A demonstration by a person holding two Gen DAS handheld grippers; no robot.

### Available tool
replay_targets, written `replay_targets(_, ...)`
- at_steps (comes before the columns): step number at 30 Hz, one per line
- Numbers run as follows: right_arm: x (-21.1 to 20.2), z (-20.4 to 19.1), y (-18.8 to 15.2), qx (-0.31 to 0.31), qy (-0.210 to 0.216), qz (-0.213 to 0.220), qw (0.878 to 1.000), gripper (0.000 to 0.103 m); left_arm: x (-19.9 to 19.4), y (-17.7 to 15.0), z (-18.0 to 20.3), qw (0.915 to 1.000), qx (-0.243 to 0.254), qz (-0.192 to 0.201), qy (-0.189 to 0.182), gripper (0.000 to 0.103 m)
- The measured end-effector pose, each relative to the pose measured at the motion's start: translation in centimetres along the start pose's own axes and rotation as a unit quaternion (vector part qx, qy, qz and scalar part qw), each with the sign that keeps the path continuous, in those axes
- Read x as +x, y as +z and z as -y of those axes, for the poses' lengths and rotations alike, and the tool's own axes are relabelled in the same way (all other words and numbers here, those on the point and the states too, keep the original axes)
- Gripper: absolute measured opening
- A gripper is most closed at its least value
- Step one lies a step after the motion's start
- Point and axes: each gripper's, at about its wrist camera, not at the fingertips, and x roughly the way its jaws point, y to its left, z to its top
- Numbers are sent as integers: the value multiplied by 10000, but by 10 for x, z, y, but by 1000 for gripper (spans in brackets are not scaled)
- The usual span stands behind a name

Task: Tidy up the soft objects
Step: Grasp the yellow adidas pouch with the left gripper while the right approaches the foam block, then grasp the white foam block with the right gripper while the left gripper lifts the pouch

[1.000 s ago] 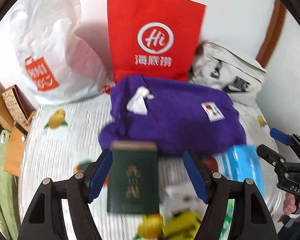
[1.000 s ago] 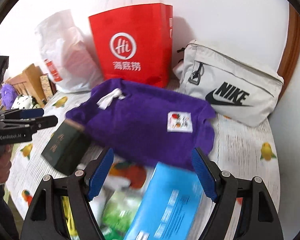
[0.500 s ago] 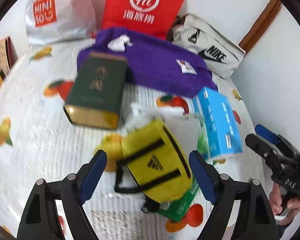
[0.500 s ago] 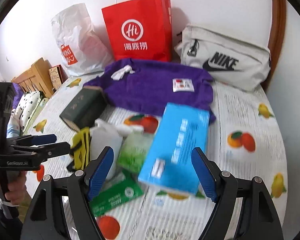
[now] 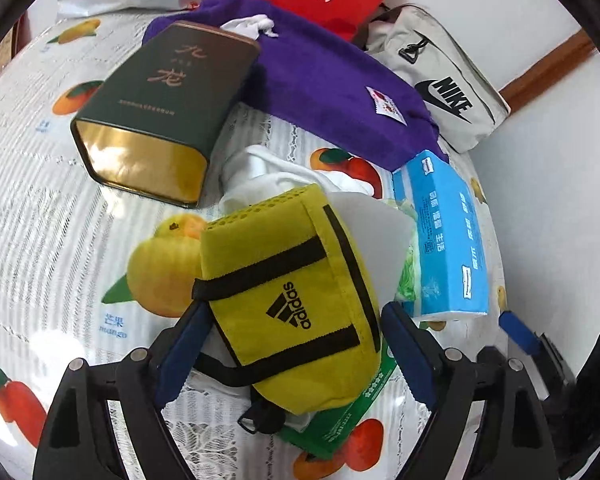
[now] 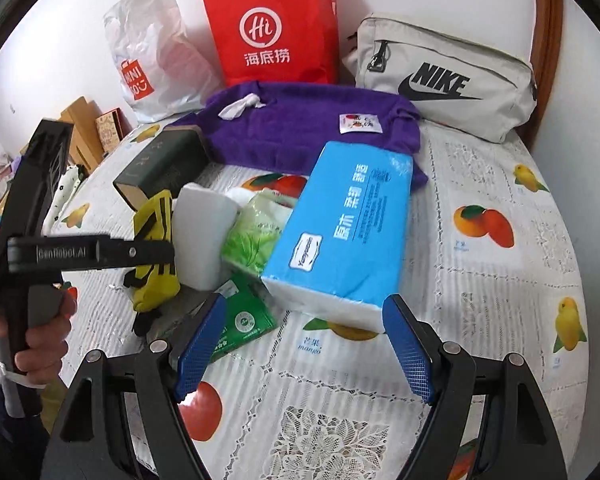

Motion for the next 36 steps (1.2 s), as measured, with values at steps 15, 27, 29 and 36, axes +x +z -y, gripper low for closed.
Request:
replay_targets(15,13,-2,-4,-87,174,-127,9997,80,17,-3,18,9990,226,-193,326,87)
replay_targets(27,15,-20,-7,-252,177,-191,9993,80,-11,-10,6,9983,491,158,268,76)
replay_targets(29,15,-27,-7,-306,194,-185,9992,80,-19,-13,4,9974,569,238,366,76)
replay_targets(36,25,-49,9,-235,362,-76,9990,80,-44,-13,-18,9942,575,496,755,76)
